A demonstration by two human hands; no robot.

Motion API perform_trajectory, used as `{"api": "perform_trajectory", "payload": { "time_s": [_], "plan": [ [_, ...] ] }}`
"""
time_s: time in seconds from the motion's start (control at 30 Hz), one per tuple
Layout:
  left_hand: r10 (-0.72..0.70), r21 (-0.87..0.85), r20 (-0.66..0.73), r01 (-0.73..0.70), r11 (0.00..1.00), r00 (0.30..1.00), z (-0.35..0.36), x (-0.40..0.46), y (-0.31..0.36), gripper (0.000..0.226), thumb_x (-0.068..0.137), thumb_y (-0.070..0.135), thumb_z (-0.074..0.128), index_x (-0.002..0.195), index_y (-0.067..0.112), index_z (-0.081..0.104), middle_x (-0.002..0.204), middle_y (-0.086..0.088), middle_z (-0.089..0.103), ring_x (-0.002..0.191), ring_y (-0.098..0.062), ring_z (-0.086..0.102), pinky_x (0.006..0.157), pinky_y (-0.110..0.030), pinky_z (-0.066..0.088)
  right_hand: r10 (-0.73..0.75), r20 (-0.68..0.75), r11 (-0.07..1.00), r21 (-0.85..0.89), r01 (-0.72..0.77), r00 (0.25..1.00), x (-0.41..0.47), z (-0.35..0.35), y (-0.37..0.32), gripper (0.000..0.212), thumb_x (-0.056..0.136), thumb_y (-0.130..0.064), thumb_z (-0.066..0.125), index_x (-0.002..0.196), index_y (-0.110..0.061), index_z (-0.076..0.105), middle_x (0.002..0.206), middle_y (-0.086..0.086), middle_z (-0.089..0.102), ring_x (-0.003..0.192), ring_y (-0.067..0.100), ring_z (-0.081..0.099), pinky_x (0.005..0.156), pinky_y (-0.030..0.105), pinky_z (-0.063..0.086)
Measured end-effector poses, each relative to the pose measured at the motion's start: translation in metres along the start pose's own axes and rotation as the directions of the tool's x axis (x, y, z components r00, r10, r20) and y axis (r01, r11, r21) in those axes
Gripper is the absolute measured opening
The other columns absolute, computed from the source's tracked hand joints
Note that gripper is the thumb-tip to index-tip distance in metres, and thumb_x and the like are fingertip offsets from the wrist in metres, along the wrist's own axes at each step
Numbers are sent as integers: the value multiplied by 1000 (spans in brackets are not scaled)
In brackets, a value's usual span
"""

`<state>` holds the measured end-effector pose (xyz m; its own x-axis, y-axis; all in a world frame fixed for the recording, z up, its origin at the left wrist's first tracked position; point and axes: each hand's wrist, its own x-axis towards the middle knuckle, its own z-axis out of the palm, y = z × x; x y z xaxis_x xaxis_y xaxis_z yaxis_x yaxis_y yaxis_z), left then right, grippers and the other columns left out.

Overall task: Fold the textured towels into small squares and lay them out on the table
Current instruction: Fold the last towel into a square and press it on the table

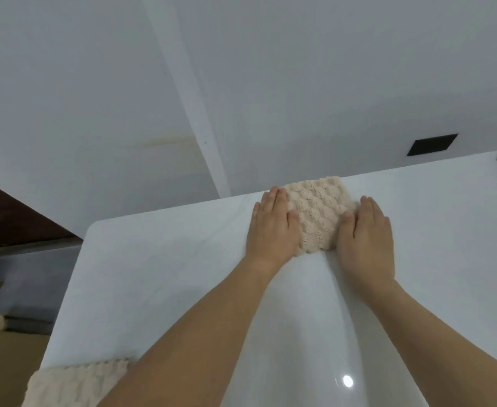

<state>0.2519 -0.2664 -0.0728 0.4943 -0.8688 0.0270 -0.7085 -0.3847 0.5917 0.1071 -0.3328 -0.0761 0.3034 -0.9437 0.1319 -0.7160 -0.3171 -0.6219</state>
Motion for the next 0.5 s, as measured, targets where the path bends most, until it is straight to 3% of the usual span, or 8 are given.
{"api": "perform_trajectory", "payload": {
  "time_s": [0.07, 0.13, 0.17, 0.33, 0.5],
  "plan": [
    [33, -160, 48, -25, 987, 998, -12, 3, -3, 49, 106, 27, 30, 152, 12, 31, 159, 5, 26, 147, -1, 16, 119, -19, 3, 170, -120, 978, 143, -152, 978, -15, 5, -16, 52, 102, -26, 29, 148, -1, 27, 155, 14, 29, 144, 25, 22, 120, 40, 12],
    [89, -329, 68, -62, 942, 994, -28, 12, -11, 40, 105, 22, 36, 140, 7, 46, 133, 18, 46, 121, 18, 36, 105, -6, 18, 307, -199, 929, 274, -248, 931, -26, 12, -34, 54, 101, -26, 30, 149, -1, 24, 156, 13, 25, 145, 25, 20, 120, 42, 13],
    [93, -396, 82, -53, 917, 992, -36, 20, -15, 36, 105, 21, 39, 136, 7, 51, 125, 18, 49, 113, 19, 41, 102, -8, 25, 360, -221, 900, 337, -276, 906, -30, 16, -43, 56, 100, -28, 29, 149, -1, 22, 157, 13, 22, 145, 24, 18, 120, 42, 13],
    [126, -628, 160, 3, 778, 979, -45, 84, -30, 39, 99, 22, 41, 128, 8, 63, 129, -1, 65, 124, -8, 56, 112, -29, 38, 522, -323, 773, 570, -278, 789, -31, 38, -71, 67, 93, -42, 18, 153, -10, 14, 161, 2, 10, 147, 11, 5, 121, 37, 6],
    [164, -791, 326, 173, 587, 931, -36, 128, -9, 38, 104, 19, 37, 129, 2, 60, 125, -15, 67, 118, -22, 64, 106, -38, 47, 522, -387, 786, 564, -252, 760, -19, 57, -76, 66, 94, -41, 19, 153, -13, 12, 161, -3, 8, 147, 7, 3, 121, 39, 5]
  ]
}}
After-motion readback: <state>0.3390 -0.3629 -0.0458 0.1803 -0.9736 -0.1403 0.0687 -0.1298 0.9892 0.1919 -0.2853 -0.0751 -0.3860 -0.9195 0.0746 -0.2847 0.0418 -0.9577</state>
